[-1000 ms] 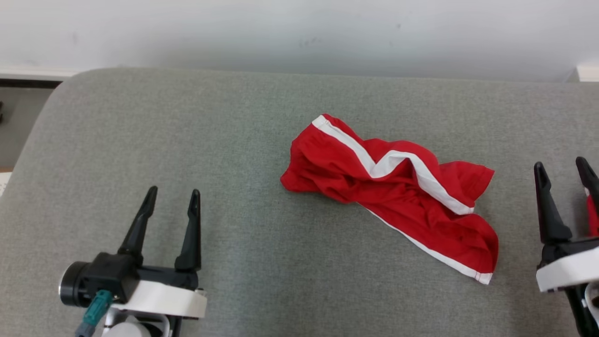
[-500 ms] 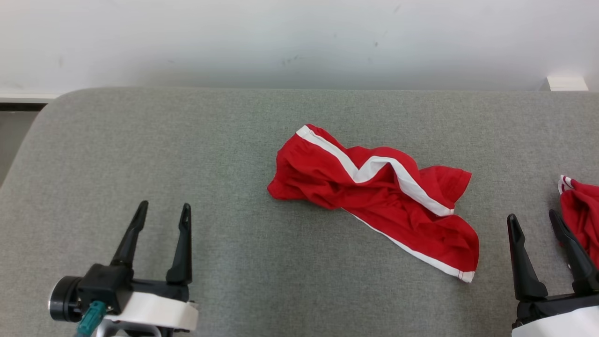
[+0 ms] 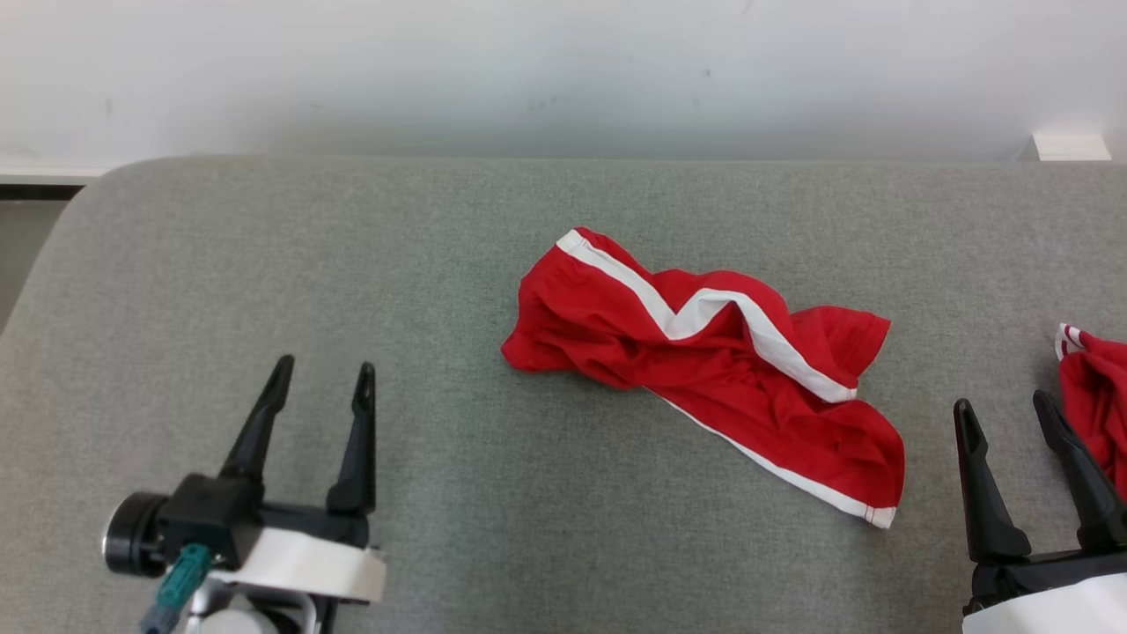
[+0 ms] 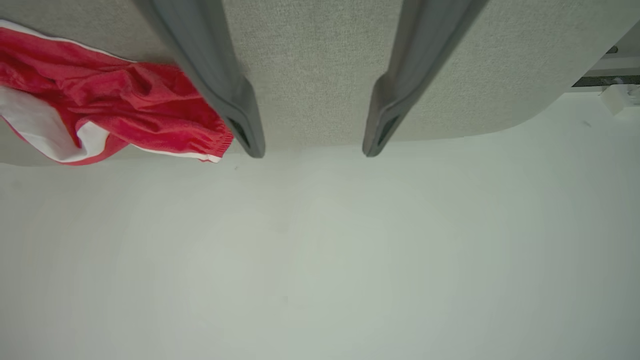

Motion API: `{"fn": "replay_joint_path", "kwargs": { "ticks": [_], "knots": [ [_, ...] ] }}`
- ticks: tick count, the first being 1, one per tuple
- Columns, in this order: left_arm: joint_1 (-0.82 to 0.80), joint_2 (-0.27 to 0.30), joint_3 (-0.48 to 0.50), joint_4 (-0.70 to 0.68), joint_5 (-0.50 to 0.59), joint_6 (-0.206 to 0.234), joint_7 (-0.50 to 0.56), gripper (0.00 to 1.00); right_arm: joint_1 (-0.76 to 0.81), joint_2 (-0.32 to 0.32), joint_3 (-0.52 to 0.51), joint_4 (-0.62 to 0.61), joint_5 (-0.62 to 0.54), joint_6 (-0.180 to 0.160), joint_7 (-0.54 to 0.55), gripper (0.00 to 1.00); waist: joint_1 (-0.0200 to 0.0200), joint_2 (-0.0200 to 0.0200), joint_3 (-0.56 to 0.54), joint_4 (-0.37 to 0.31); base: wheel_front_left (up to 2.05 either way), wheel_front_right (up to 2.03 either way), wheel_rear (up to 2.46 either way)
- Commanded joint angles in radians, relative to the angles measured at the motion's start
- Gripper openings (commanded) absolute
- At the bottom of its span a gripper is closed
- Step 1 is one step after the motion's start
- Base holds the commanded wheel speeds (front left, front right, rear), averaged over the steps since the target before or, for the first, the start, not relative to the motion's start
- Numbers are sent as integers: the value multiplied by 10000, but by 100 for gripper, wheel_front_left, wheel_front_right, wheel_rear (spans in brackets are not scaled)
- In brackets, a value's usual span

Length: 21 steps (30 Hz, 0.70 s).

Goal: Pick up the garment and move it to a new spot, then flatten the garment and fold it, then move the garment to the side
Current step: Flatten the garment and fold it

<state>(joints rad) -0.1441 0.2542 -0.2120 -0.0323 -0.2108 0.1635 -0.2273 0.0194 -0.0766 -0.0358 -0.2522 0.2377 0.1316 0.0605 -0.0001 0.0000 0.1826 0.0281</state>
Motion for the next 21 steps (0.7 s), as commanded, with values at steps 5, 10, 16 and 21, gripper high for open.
{"fn": "replay_joint_path", "kwargs": {
  "ticks": [5, 10, 16, 21],
  "knots": [
    [-1400, -183, -419, -145, 62, -328, 392, 100, -226, -49, -76, -141, -48, -22, 47, 100, 1, 0, 393, 60, 0, 0, 0],
    [-3657, -851, -1175, 468, -200, -997, 1372, 100, -472, -105, -66, -204, -50, -22, 63, 100, 1, 0, 884, 55, 0, 0, 0],
    [-6200, -1552, -1881, 2909, -696, -1866, 3136, 100, -774, -154, 130, -112, 23, -22, 46, 100, 1, 0, 1412, -182, 0, 0, 0],
    [-7740, -1837, -2249, 5332, -1060, -2244, 4142, 100, -981, -193, 212, 32, 102, -22, -6, 100, 1, 0, 1730, -376, 0, 0, 0]
  ]
}}
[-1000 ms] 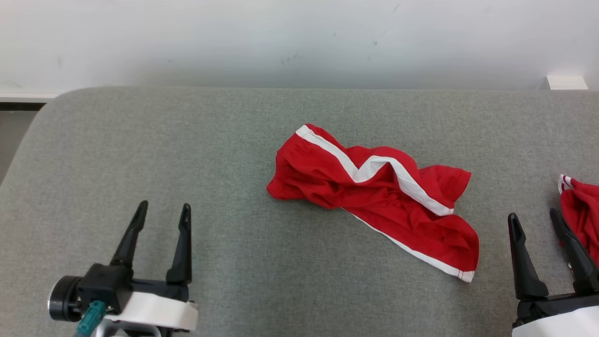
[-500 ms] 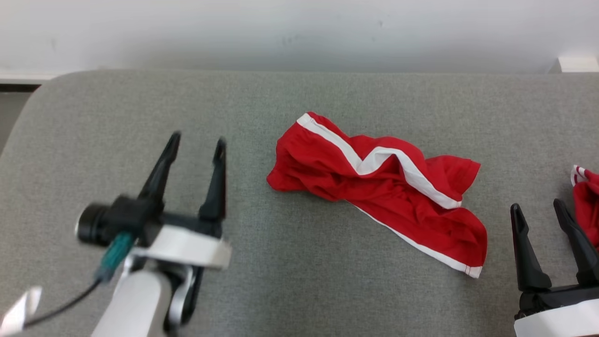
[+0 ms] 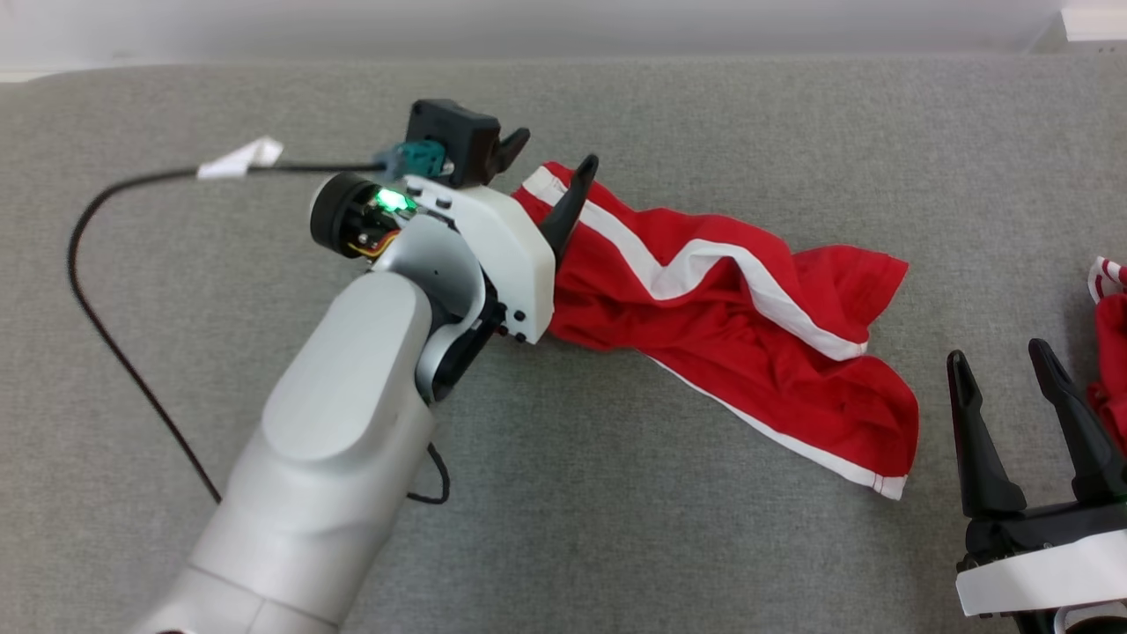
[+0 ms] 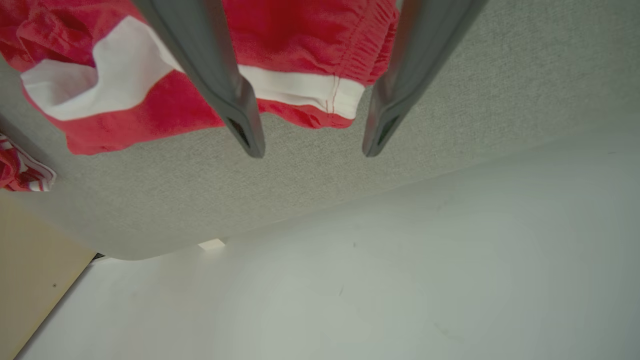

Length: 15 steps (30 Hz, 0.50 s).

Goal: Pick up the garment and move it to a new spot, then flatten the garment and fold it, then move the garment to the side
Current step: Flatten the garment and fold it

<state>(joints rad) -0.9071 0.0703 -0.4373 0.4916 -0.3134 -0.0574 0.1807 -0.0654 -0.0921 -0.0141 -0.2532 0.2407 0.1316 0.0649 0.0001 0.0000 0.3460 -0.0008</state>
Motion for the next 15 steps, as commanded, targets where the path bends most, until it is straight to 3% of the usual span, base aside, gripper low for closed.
{"fn": "replay_joint_path", "kwargs": {
  "ticks": [1, 7, 13, 15],
  "knots": [
    [-328, -37, -53, 559, -140, -73, 264, 100, -164, -45, 13, 71, 79, -22, -59, 100, -1, 0, 131, -121, 0, 0, 0],
    [-1338, -140, -531, 2754, -431, -249, 1317, 100, -217, -83, 118, 210, 115, -22, -50, 100, -1, 0, 232, -254, 0, 0, 0],
    [-1705, -172, -933, 3682, -832, -413, 1670, 100, -239, -115, 95, 291, 145, -22, -49, 100, -1, 0, 188, -264, 0, 0, 0],
    [-1775, -176, -1117, 3707, -936, -451, 1424, 16, -277, -132, 89, 324, 132, -22, -43, 100, -1, 0, 167, -246, 0, 0, 0]
  ]
}}
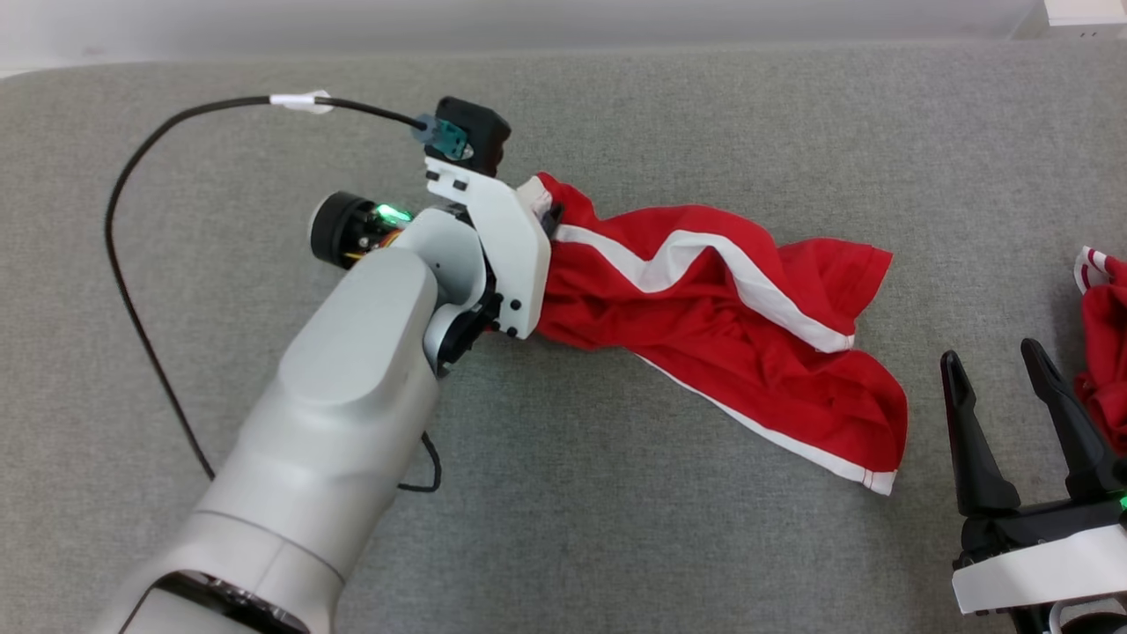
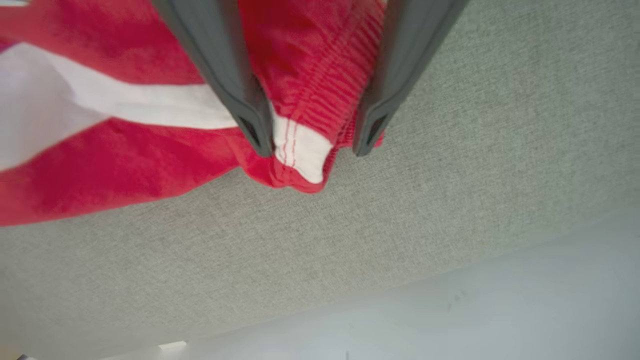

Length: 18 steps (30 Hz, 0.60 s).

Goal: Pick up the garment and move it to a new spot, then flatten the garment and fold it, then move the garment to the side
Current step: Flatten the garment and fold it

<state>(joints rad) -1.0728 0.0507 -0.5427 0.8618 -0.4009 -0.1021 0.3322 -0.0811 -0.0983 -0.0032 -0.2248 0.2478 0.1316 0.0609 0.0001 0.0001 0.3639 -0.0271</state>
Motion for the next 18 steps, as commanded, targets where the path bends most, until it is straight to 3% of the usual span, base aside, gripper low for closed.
{"fn": "replay_joint_path", "kwargs": {
  "ticks": [1, 9, 18],
  "knots": [
    [-143, 20, -159, 35, -106, -33, -160, 0, -145, -91, -4, 58, 51, -22, 10, 100, -1, -1, -26, 31, 0, 0, 0],
    [-375, 24, -582, 319, -247, -1, -823, 0, -517, -474, 251, 661, 184, -22, 168, 100, -1, -1, -169, 130, 0, 0, 0],
    [-580, 21, -921, 360, -574, -18, -1317, 0, -1909, -1425, 1665, 3087, 832, -23, 376, 100, -1, -1, -135, 351, 0, 0, 0]
  ]
}}
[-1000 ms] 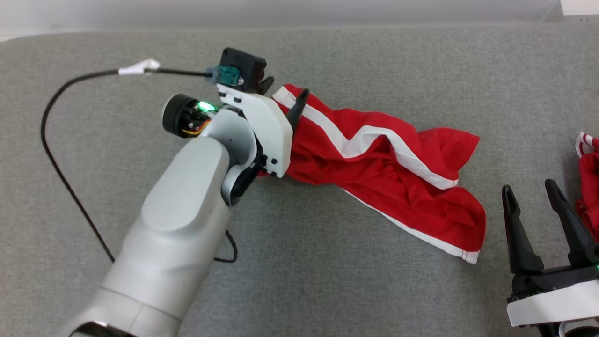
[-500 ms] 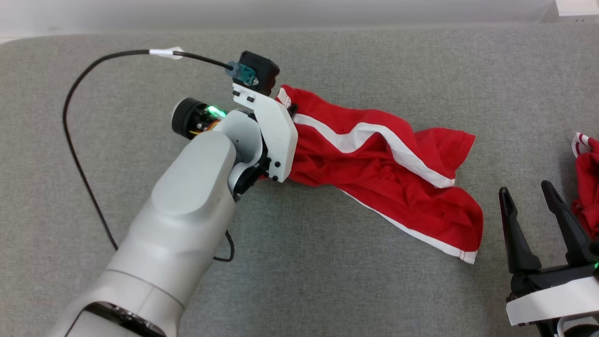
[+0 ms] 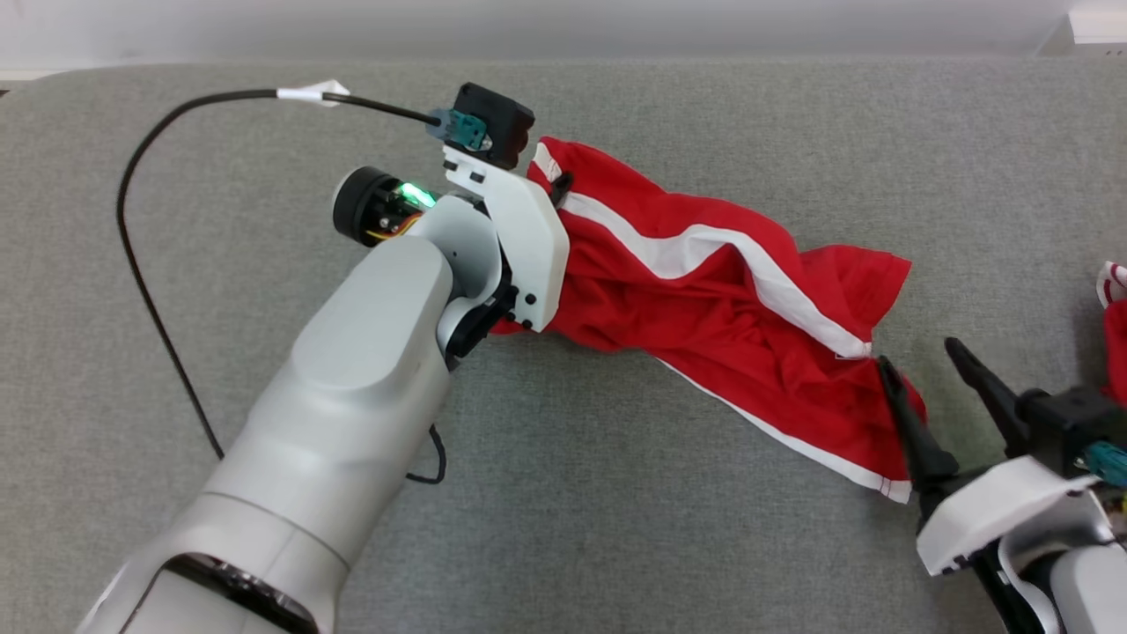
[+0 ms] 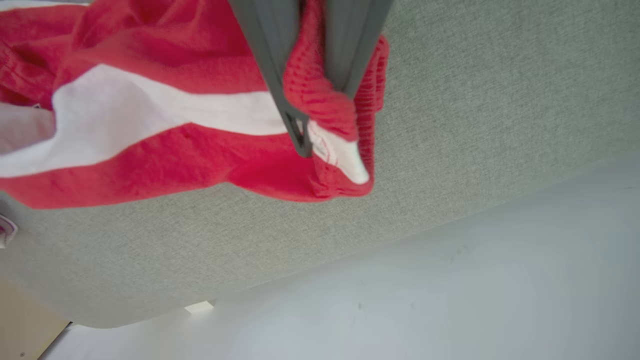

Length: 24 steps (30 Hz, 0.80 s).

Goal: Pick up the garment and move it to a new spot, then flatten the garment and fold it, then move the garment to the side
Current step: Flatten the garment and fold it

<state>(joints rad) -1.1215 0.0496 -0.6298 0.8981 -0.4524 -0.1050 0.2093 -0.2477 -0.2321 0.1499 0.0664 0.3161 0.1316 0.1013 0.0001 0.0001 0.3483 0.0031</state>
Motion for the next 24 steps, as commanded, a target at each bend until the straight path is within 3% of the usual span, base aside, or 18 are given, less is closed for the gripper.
{"fn": "replay_joint_path", "kwargs": {
  "ticks": [1, 10, 11, 13, 14, 18, 24],
  "knots": [
    [-107, 35, -97, -10, -99, 19, -137, 0, -449, -123, 363, 420, 225, -23, -74, 100, -1, -1, 33, 85, 0, 0, 0],
    [-169, 33, -453, 52, -419, 112, -530, 0, -1926, -342, 1708, 2261, 835, -23, -238, 100, -1, -1, 24, 272, 0, 0, 0],
    [-164, 33, -465, 45, -457, 119, -610, 0, -2016, -376, 1819, 2408, 876, -23, -206, 76, -1, -1, 12, 282, 0, 0, 0],
    [-176, 33, -502, 51, -522, 144, -781, 0, -2222, -423, 1914, 2593, 1005, -23, -268, 4, -1, -1, 1, 303, 0, 0, 0],
    [-181, 35, -503, 58, -558, 143, -855, 0, -2283, -444, 1954, 2657, 1061, -23, -296, 0, -1, -1, -8, 310, 0, 0, 0],
    [-192, 63, -353, -78, -676, 198, -1463, 0, -2433, -593, 1895, 2591, 1098, -23, -548, 0, -1, -1, -63, 297, 0, 0, 0],
    [29, 444, -33, -1073, -813, 277, -2519, 0, -2394, -890, 1180, 1487, 807, -23, -1170, 0, -1, -1, -490, 255, 0, 0, 0]
  ]
}}
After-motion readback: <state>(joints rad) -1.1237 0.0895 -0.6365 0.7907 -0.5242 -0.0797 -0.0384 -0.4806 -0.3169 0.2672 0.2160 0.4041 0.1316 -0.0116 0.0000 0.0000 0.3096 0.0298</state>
